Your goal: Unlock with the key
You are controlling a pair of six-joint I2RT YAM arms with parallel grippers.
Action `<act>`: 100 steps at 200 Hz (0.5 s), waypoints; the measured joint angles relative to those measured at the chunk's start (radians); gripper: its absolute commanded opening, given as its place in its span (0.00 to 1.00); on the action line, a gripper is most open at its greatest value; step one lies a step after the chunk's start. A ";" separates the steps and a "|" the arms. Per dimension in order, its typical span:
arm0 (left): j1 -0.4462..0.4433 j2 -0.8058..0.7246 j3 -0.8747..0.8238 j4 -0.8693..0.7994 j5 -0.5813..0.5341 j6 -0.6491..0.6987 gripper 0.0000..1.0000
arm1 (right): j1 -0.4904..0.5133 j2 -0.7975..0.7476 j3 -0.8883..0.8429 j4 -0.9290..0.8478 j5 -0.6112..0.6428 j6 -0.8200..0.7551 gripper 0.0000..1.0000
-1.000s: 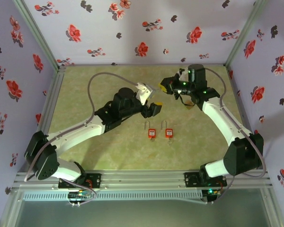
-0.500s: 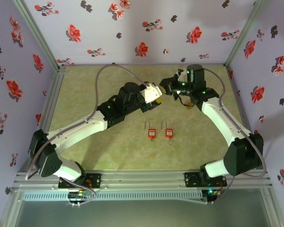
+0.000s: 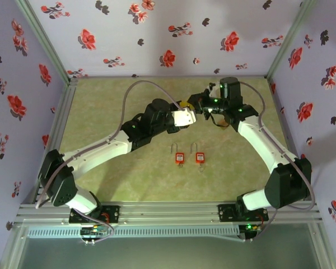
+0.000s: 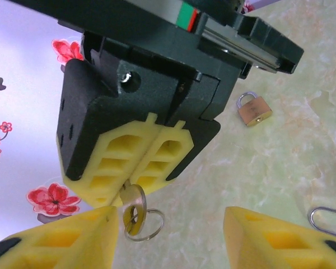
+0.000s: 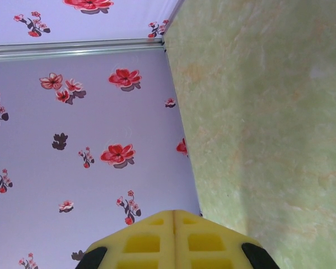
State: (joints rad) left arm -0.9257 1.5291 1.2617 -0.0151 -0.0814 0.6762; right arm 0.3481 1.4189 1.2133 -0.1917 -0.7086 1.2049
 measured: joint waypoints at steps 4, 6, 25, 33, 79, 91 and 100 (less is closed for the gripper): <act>0.002 0.002 0.000 0.000 0.003 0.002 0.48 | 0.001 0.000 0.000 0.000 0.000 0.000 0.00; 0.002 0.003 0.000 0.000 0.005 0.002 0.47 | 0.002 0.000 -0.001 0.000 0.000 0.000 0.00; 0.009 0.016 0.006 -0.001 0.010 0.009 0.42 | 0.003 -0.003 -0.004 -0.001 0.000 0.001 0.00; 0.013 0.021 0.009 -0.001 0.013 0.008 0.39 | 0.003 -0.005 -0.004 -0.003 0.000 0.001 0.00; 0.032 0.038 0.040 -0.013 0.037 0.008 0.30 | 0.005 -0.015 -0.006 -0.006 0.002 0.004 0.00; 0.034 0.040 0.048 -0.023 0.048 0.008 0.28 | 0.005 -0.019 -0.010 -0.006 0.005 0.004 0.00; 0.035 0.041 0.052 -0.026 0.054 0.007 0.27 | 0.005 -0.023 -0.013 -0.006 0.008 0.004 0.00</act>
State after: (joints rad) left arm -0.8906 1.5700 1.3140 -0.0414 -0.0277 0.6834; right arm 0.3534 1.3956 1.2003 -0.1978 -0.7006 1.2091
